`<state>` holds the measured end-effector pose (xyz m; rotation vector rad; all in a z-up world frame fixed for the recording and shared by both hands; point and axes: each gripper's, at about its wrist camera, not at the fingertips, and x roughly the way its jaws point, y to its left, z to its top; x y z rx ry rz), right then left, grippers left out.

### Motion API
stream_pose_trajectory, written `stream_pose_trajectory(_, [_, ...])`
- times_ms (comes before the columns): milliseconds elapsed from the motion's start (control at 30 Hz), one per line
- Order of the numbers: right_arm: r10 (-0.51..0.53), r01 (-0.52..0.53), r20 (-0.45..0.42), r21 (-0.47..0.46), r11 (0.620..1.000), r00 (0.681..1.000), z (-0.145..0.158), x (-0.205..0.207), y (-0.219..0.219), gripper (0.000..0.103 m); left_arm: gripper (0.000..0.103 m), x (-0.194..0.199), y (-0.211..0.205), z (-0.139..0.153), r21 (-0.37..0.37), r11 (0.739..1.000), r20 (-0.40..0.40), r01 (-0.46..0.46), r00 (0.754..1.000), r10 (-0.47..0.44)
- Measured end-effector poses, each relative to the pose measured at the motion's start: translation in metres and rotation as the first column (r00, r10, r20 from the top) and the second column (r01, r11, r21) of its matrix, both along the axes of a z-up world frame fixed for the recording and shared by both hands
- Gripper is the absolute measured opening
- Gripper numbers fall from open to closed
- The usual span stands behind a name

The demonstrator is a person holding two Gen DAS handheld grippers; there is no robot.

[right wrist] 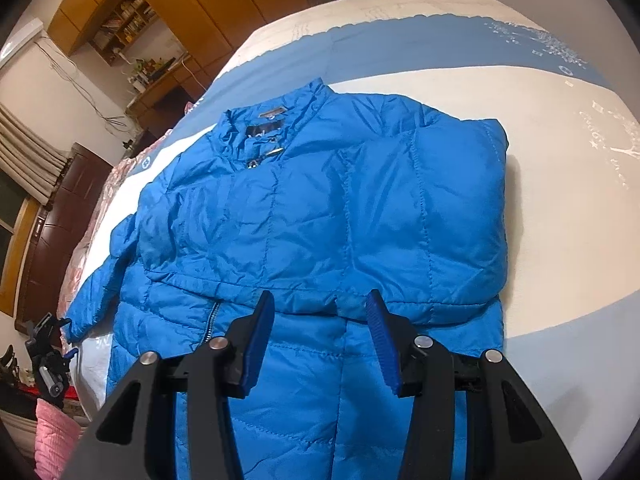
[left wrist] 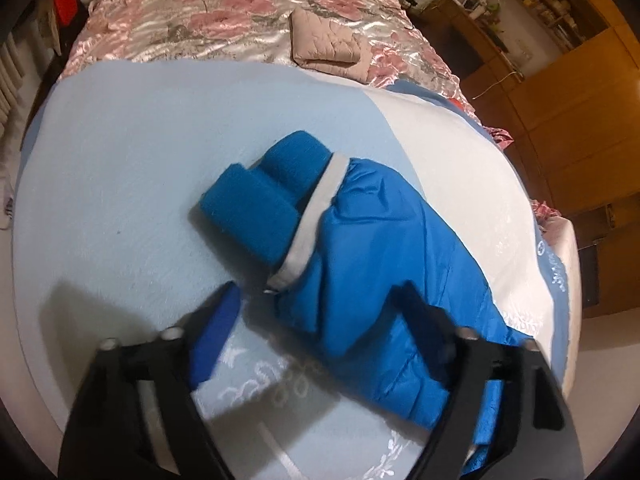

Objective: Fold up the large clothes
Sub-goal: 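Grasp the other sleeve cuff with the left tool and fold it across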

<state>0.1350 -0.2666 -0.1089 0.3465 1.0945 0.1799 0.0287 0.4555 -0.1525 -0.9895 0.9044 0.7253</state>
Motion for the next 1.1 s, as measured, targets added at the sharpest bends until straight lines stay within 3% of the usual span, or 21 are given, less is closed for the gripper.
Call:
stream_pose_trajectory(33, [0.0,0.0,-0.002,0.001,1.0,1.0,-0.001,0.001,0.0,0.048,0.052,0.002,-0.002,0.002,0.007,1.0,0.006,0.011,1.0,-0.011])
stream_pose_trajectory(267, [-0.006,0.006,-0.004,0.0,1.0,1.0,-0.001,0.001,-0.004,0.048,0.021,0.012,-0.014,0.013,0.082,0.995,0.008,0.063,0.998,-0.064])
stream_pose_trajectory(400, [-0.023,0.023,-0.001,0.011,1.0,1.0,0.0,-0.001,-0.012,0.048,0.017,0.022,-0.036,0.041,0.16,0.981,0.035,0.111,0.992,-0.118])
stream_pose_trajectory(567, [-0.045,0.045,-0.001,0.019,0.999,0.999,-0.001,-0.005,-0.023,0.048,0.016,0.044,-0.096,0.091,0.312,0.918,0.071,0.245,0.957,-0.28])
stream_pose_trajectory(733, [-0.065,0.065,0.002,0.03,0.997,0.998,-0.002,-0.009,-0.033,0.048,0.016,0.073,-0.174,0.129,0.39,0.83,0.108,0.4,0.875,-0.472])
stream_pose_trajectory(867, [-0.076,0.076,0.004,0.036,0.996,0.997,-0.002,-0.012,-0.039,0.048,0.016,0.1,-0.251,0.146,0.438,0.727,0.113,0.53,0.769,-0.629])
stream_pose_trajectory(1033, [-0.087,0.087,0.006,0.044,0.995,0.996,-0.003,-0.015,-0.045,0.048,0.016,0.129,-0.347,0.148,0.453,0.577,0.115,0.679,0.598,-0.793])
stream_pose_trajectory(1100, [-0.09,0.09,0.005,0.048,0.995,0.996,-0.004,-0.015,-0.048,0.048,0.016,0.141,-0.378,0.139,0.437,0.527,0.101,0.729,0.543,-0.834])
